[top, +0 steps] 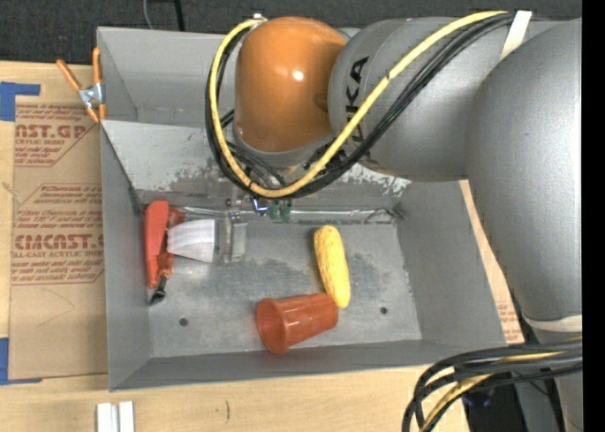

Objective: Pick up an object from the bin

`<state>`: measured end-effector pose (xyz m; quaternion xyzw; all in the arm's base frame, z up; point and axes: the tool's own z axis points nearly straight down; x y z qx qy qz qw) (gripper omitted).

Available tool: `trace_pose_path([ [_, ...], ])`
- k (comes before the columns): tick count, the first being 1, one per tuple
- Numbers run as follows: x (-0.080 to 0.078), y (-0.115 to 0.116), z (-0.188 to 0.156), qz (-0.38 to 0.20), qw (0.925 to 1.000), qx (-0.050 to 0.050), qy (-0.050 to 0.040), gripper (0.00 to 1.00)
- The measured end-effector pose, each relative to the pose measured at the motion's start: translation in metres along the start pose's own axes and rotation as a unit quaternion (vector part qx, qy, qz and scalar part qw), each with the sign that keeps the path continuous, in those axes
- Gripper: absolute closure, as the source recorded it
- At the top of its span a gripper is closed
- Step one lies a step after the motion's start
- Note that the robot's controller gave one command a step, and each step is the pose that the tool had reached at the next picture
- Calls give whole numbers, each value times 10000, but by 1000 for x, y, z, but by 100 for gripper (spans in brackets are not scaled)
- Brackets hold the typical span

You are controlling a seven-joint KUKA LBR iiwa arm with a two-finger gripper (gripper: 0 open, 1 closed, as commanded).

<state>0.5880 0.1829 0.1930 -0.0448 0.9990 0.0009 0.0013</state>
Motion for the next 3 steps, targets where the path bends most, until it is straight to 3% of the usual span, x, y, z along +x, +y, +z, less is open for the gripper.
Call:
trace_pose_path([
  [1,-4,2,35,-6,10000,-7,9,0],
  [2,-4,-5,33,-620,9981,-1,-7,0],
  [3,-5,-2,107,163,9999,-18,-22,0],
])
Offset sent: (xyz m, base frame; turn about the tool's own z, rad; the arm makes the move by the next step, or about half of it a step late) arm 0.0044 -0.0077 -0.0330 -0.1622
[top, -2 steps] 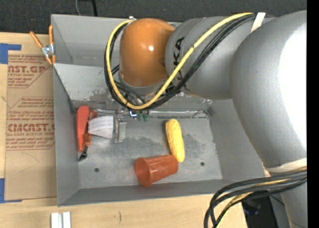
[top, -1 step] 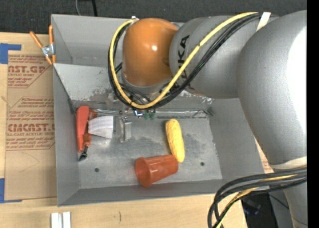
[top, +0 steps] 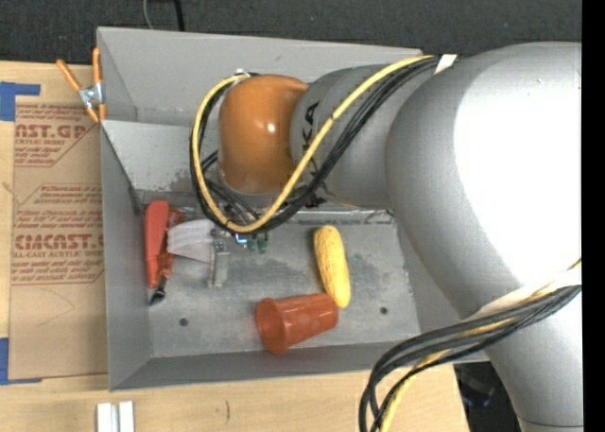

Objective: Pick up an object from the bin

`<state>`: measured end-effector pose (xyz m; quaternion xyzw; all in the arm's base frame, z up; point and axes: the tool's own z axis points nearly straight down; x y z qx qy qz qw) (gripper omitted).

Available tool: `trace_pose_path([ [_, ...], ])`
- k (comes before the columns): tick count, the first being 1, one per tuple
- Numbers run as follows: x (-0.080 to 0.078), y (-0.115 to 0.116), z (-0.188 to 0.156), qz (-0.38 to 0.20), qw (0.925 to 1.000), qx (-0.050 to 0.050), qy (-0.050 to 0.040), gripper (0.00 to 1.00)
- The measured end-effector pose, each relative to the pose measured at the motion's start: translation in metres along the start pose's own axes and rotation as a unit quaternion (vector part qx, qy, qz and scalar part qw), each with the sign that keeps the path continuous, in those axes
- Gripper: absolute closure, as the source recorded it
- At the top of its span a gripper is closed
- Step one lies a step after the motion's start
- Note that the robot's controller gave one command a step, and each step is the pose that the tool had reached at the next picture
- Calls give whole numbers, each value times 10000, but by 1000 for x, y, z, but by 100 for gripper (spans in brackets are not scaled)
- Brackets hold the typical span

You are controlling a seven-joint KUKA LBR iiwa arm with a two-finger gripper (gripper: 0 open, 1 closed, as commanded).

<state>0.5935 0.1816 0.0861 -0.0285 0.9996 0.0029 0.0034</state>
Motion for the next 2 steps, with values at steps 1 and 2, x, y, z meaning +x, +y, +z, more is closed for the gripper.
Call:
trace_pose_path([
  [1,2,10,16,396,9992,6,4,100],
  [2,2,9,16,397,9992,7,7,100],
])
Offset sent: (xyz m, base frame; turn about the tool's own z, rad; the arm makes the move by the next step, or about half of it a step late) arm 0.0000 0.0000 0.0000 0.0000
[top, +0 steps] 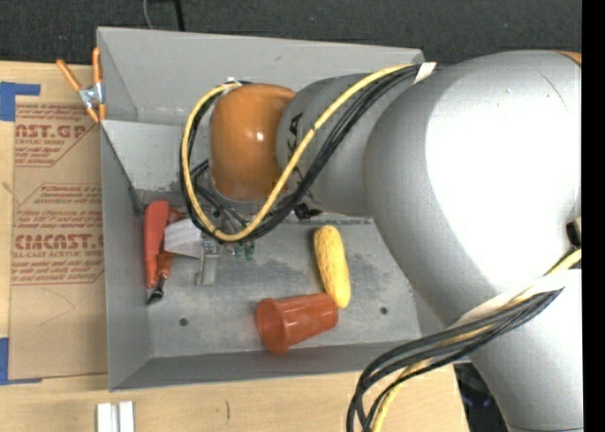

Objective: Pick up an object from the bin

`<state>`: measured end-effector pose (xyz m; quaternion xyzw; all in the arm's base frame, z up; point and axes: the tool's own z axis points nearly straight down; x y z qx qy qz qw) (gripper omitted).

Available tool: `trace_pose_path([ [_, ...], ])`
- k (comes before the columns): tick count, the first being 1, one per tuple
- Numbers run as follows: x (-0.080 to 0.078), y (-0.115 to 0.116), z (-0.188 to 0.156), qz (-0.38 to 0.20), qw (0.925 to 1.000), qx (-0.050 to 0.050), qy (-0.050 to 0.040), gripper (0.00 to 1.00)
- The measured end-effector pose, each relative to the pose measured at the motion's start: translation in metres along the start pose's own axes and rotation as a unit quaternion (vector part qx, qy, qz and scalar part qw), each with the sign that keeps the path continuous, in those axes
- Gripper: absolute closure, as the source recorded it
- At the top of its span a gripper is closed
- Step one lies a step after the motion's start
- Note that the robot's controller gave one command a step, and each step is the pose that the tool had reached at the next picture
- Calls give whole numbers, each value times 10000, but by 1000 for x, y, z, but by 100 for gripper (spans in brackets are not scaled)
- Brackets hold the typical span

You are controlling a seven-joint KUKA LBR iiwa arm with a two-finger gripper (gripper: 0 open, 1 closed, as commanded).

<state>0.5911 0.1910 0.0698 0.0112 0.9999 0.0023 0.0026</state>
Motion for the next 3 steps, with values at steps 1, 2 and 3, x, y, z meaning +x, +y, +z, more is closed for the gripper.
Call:
trace_pose_path([
  [1,1,0,-4,-2,10000,6,21,100],
  [2,2,0,-21,0,10000,10,38,100],
  [3,2,0,-41,-2,10000,10,40,100],
])
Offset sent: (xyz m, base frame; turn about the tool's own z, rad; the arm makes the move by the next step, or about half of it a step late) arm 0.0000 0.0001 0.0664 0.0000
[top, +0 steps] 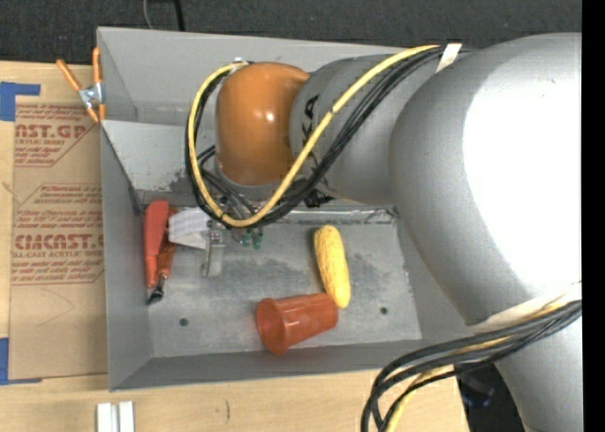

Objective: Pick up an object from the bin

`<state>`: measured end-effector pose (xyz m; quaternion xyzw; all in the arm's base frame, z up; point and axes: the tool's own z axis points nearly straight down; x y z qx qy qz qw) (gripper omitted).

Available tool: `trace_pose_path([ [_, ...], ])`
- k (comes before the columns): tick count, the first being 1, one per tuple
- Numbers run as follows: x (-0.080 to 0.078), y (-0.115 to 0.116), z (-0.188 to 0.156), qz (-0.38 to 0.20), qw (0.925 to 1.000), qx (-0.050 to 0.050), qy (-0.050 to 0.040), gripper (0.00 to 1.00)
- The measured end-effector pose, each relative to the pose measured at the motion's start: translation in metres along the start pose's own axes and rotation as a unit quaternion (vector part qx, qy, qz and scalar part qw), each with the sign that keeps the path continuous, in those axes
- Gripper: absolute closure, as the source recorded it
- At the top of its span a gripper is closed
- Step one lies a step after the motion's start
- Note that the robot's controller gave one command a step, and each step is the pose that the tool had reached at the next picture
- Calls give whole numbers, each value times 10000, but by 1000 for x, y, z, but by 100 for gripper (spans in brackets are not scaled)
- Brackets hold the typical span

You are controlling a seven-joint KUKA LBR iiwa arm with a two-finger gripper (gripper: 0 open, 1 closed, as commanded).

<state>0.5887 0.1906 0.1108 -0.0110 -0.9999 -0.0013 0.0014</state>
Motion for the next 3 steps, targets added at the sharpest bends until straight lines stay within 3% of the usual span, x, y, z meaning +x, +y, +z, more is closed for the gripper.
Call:
trace_pose_path([
  [3,-2,1,-54,-3,10000,-13,-33,100],
])
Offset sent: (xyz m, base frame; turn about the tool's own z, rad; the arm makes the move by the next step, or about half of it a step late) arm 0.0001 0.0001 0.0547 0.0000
